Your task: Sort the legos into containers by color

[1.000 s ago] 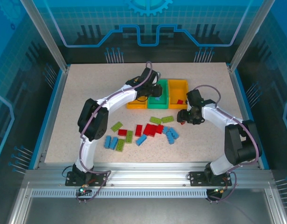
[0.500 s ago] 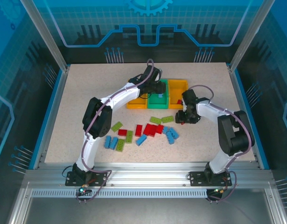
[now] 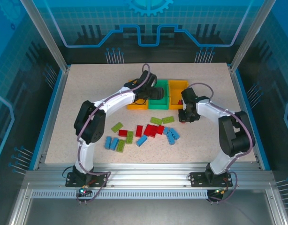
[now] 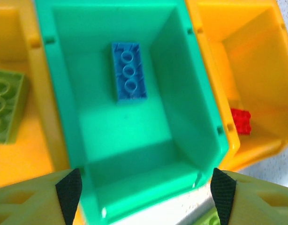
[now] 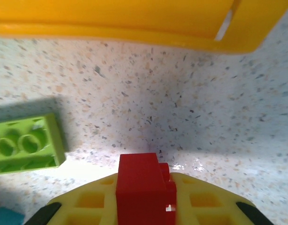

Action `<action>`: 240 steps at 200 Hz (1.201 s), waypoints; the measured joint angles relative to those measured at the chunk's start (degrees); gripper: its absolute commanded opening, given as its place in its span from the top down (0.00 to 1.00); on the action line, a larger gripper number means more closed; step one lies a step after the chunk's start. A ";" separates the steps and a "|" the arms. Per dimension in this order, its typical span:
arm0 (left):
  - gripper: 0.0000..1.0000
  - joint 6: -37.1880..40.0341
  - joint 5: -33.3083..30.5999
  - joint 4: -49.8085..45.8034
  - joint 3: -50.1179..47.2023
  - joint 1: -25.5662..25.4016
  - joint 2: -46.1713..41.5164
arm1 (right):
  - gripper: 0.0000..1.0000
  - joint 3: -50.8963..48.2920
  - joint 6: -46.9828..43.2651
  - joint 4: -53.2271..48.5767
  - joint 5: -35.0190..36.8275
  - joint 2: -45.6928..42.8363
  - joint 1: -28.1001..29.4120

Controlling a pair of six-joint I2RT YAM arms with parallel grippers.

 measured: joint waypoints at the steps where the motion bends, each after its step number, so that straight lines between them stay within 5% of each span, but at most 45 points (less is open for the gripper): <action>1: 0.21 0.04 -0.02 0.04 -0.22 -0.02 -0.15 | 0.86 0.17 0.00 -0.09 0.02 -0.13 0.00; 49: 0.18 1.86 -3.10 0.63 -13.99 -2.23 -10.88 | 0.85 12.70 0.00 -0.42 -0.09 0.98 -0.55; 127: 0.01 -1.44 -10.36 -2.73 -32.83 -2.36 -23.98 | 0.79 32.48 0.22 -2.25 -0.31 20.44 -3.45; 198: 0.01 -14.40 -11.85 -8.50 -40.68 5.73 -28.44 | 0.47 32.52 0.83 -3.63 -0.92 21.77 -3.43; 240: 0.02 -16.24 -11.41 -11.56 -42.64 6.32 -30.99 | 0.34 32.52 1.03 -3.43 -2.62 21.33 -3.32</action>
